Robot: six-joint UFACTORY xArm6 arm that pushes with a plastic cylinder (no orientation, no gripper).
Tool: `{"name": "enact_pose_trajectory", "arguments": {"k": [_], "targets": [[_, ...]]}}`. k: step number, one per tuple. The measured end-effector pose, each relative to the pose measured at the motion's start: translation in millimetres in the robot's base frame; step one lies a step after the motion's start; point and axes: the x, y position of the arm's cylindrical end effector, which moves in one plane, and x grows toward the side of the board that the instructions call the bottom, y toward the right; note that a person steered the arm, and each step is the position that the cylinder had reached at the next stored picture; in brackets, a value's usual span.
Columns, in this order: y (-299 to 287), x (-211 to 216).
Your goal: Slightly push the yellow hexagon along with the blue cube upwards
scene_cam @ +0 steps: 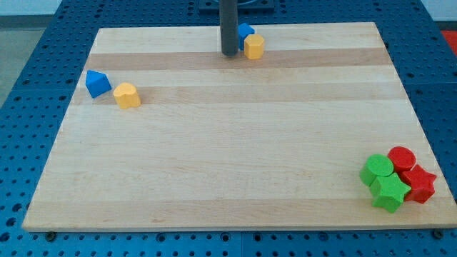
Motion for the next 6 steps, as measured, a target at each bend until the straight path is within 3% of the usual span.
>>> {"name": "enact_pose_trajectory", "arguments": {"k": [2,6], "targets": [[58,27],[78,-18]]}}
